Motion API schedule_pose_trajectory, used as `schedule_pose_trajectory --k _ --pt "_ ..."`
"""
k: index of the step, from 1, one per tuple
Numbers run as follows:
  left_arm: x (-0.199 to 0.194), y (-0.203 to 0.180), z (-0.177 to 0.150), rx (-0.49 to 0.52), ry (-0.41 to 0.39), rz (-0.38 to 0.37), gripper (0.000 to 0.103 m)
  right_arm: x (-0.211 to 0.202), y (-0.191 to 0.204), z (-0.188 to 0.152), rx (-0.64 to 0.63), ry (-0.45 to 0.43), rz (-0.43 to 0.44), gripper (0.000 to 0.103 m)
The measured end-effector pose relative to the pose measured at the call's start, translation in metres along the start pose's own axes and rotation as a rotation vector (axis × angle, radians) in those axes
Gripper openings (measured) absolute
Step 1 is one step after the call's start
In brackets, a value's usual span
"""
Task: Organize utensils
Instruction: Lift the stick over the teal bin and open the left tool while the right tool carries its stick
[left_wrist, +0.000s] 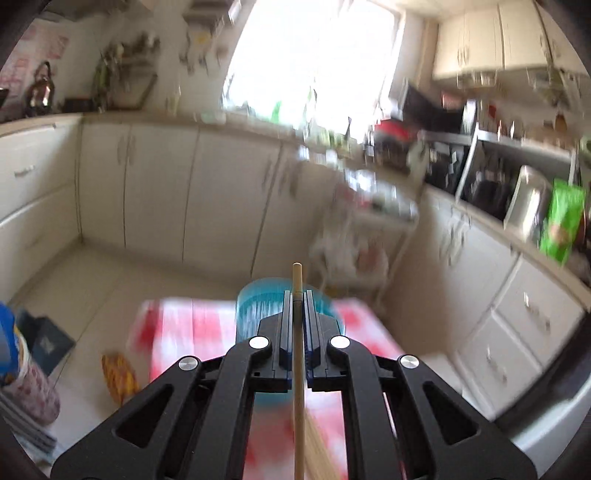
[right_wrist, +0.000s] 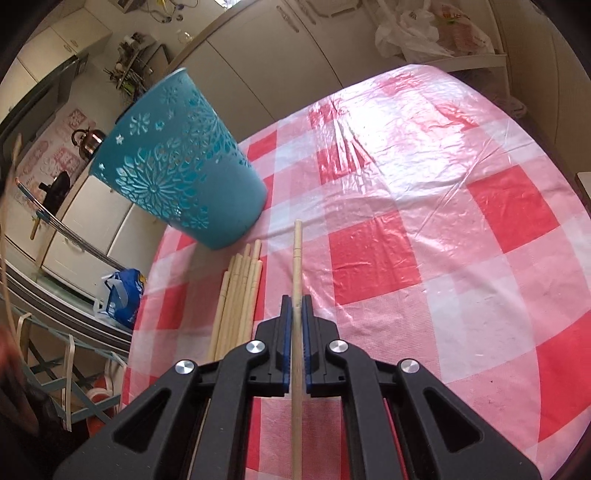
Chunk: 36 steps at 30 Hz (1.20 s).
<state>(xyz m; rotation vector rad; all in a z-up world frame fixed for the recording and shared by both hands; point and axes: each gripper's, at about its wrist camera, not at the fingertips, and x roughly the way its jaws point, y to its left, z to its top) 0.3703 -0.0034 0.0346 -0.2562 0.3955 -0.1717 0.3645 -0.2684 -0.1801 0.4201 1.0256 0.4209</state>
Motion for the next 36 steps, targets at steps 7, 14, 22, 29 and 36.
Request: schedule_pose_trajectory --k 7,14,22,29,36 --pt "0.04 -0.01 0.053 -0.046 -0.161 0.063 0.005 -0.005 -0.004 0.002 0.014 -0.038 0.024 0.006" --pt "0.093 -0.012 0.065 -0.077 -0.255 0.19 0.005 -0.019 0.003 0.009 0.005 -0.121 0.043 0.006" --pt "0.134 0.001 0.032 -0.048 -0.094 0.231 0.005 -0.022 0.014 0.013 -0.023 -0.15 0.049 0.006" --pt "0.131 0.015 -0.007 0.001 0.046 0.235 0.006 -0.029 0.019 0.013 -0.027 -0.184 0.056 0.006" --pt "0.083 0.038 -0.024 -0.035 0.028 0.236 0.048 -0.046 0.03 0.018 -0.048 -0.26 0.076 0.006"
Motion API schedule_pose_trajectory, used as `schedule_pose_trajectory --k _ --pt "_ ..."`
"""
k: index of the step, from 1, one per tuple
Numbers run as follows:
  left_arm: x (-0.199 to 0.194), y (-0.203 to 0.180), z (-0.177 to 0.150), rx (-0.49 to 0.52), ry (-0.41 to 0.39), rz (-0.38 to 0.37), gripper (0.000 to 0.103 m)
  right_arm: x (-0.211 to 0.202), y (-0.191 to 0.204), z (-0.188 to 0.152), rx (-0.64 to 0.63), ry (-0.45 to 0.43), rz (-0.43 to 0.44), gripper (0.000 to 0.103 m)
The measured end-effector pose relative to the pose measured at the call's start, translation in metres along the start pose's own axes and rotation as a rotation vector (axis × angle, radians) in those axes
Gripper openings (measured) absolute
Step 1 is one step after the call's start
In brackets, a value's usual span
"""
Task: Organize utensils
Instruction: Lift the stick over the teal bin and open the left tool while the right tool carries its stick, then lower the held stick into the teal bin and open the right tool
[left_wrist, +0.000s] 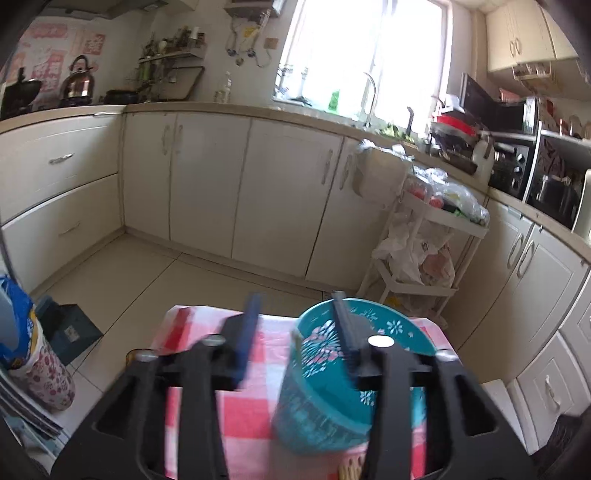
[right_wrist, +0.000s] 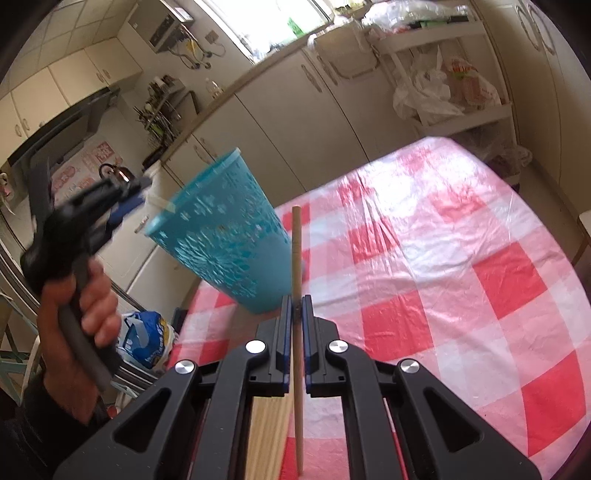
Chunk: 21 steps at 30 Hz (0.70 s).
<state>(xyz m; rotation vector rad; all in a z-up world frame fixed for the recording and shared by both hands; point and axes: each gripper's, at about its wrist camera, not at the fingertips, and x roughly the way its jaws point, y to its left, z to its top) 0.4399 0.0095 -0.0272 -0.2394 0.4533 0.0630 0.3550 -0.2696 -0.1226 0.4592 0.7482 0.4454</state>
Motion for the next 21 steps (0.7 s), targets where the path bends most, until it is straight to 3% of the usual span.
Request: schedule_pose_trajectory --k 11,21 --pt "-0.058 0.04 -0.043 0.015 0.008 0.02 0.061 -0.039 0.064 0.033 -0.115 -0.177 0.092 0.006" --pt "-0.074 0.064 -0.07 -0.018 0.066 0.004 0.062 -0.05 0.098 0.068 -0.171 -0.203 0.101 0.006"
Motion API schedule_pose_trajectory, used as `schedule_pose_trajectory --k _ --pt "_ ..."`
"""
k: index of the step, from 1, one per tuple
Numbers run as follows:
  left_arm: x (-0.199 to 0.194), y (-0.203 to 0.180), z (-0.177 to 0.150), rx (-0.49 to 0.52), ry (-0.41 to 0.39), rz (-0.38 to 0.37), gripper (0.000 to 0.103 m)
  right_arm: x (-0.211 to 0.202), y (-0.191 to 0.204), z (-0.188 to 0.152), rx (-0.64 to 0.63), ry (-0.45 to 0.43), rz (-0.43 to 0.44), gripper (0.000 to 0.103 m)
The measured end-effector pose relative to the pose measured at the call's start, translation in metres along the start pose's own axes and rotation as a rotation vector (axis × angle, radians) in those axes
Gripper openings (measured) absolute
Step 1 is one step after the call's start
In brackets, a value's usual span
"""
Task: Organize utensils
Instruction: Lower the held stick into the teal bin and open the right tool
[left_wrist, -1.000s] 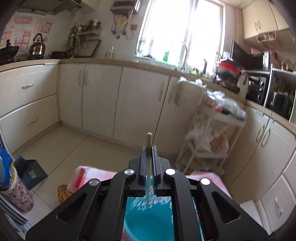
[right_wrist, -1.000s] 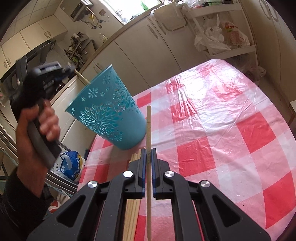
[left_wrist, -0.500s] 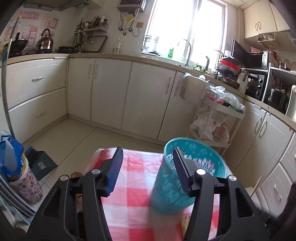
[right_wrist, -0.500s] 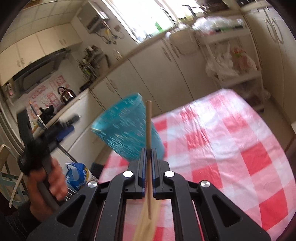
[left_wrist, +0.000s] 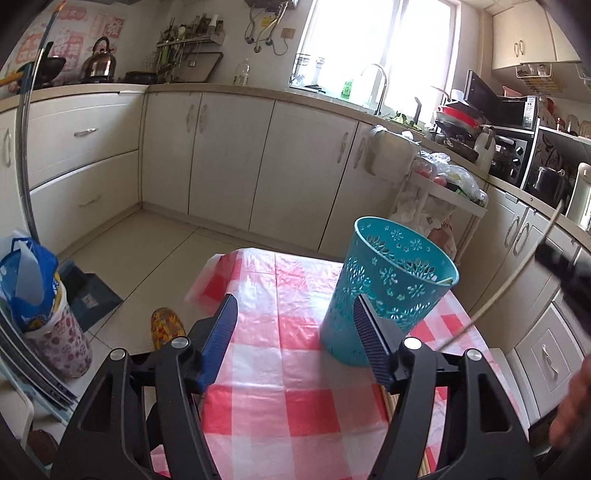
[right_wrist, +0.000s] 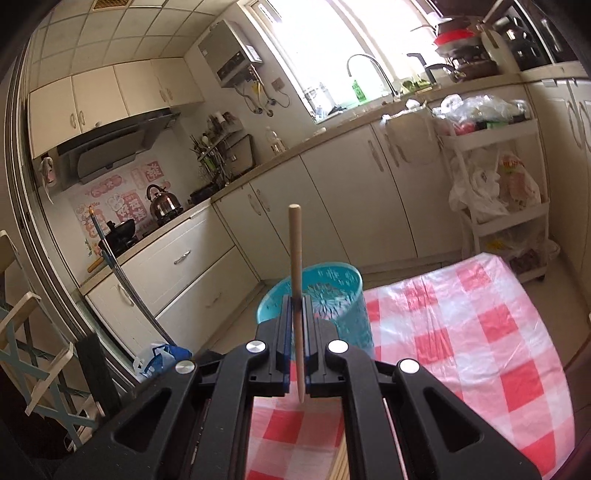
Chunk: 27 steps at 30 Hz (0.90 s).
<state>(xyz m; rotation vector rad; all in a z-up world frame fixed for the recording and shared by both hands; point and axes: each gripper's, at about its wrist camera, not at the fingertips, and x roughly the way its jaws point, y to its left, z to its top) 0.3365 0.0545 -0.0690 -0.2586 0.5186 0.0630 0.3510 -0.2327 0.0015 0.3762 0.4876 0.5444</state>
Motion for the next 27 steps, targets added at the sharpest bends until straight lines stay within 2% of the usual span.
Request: schedule_pose_trajectory --k 7,9,12,17,20,23,25,27 --pt "-0.01 0.009 -0.005 -0.008 0.008 -0.004 0.062 -0.002 0.029 0.054 -0.071 -0.082 0.002 0.006" --pt "-0.012 0.01 -0.007 -0.012 0.016 -0.007 0.063 0.008 0.037 0.063 -0.108 -0.096 -0.021 0.006" --pt "-0.016 0.009 -0.014 -0.015 0.026 -0.015 0.064 0.037 0.041 0.066 -0.151 -0.067 -0.063 0.006" --pt "-0.016 0.009 -0.028 -0.008 0.066 -0.014 0.065 0.105 0.03 0.041 -0.17 0.101 -0.124 0.006" --pt "-0.015 0.01 -0.036 -0.018 0.091 -0.008 0.065 0.127 0.024 0.025 -0.155 0.184 -0.143 0.006" --pt "-0.018 0.007 -0.042 -0.014 0.103 0.001 0.065 0.122 0.023 0.013 -0.143 0.189 -0.146 0.013" --pt "-0.023 0.004 -0.044 -0.004 0.098 0.008 0.065 0.11 0.026 0.009 -0.144 0.172 -0.148 0.029" --pt "-0.029 0.001 -0.045 0.009 0.09 0.019 0.065 0.09 0.032 0.0 -0.151 0.152 -0.145 0.03"
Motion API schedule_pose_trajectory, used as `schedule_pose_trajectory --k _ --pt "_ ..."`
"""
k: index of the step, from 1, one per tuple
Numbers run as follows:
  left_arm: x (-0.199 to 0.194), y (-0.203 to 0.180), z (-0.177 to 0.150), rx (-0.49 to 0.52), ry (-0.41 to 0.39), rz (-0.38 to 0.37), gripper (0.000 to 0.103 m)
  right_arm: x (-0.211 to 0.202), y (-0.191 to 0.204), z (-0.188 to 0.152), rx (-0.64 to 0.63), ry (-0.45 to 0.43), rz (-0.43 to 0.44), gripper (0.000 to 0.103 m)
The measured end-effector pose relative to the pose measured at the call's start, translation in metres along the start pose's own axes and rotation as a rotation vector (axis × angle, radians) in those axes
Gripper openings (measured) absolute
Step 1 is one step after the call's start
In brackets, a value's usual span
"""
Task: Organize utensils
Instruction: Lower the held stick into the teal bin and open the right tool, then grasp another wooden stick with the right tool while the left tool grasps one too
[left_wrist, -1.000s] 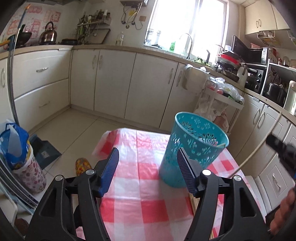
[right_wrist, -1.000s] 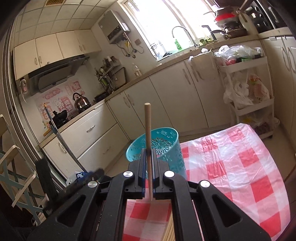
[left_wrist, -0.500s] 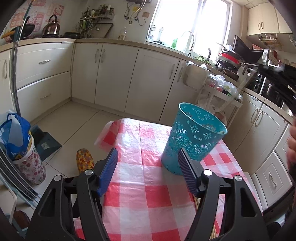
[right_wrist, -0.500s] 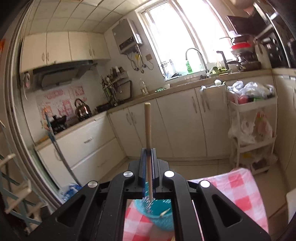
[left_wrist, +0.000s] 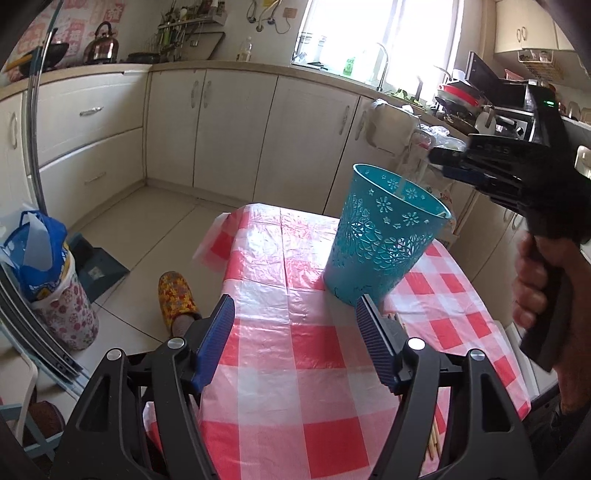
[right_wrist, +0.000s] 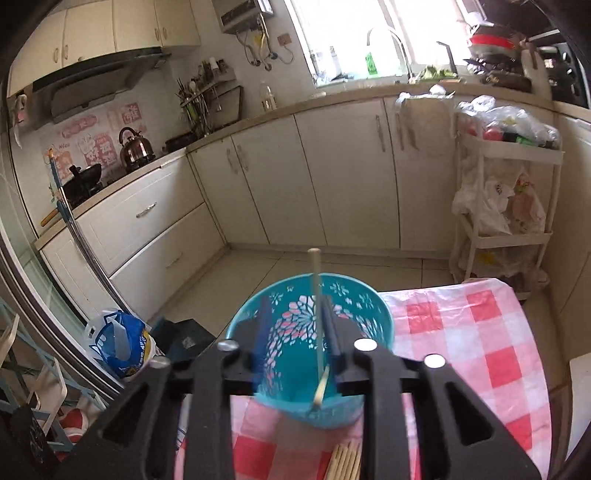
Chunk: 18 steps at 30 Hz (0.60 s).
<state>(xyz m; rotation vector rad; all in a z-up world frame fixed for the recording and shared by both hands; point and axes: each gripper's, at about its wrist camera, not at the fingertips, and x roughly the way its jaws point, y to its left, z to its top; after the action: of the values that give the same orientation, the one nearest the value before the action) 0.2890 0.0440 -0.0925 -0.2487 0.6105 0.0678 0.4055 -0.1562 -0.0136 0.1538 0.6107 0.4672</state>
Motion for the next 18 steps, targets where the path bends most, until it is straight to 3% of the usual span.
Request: schedule_pose_trajectory --k 3,9,18 --pt "-0.011 -0.004 -0.003 0.012 -0.006 0.011 0.066 -0.029 0.003 -0.022 0.004 -0.014 0.002 0.03" --pt "-0.033 -0.016 -0.009 0.043 -0.014 0.014 0.069 -0.07 0.0 -0.088 0.024 0.044 -0.039 0.03" --pt "-0.064 -0.036 -0.016 0.09 -0.032 -0.002 0.073 -0.083 -0.036 -0.155 0.14 0.146 -0.09 0.03"
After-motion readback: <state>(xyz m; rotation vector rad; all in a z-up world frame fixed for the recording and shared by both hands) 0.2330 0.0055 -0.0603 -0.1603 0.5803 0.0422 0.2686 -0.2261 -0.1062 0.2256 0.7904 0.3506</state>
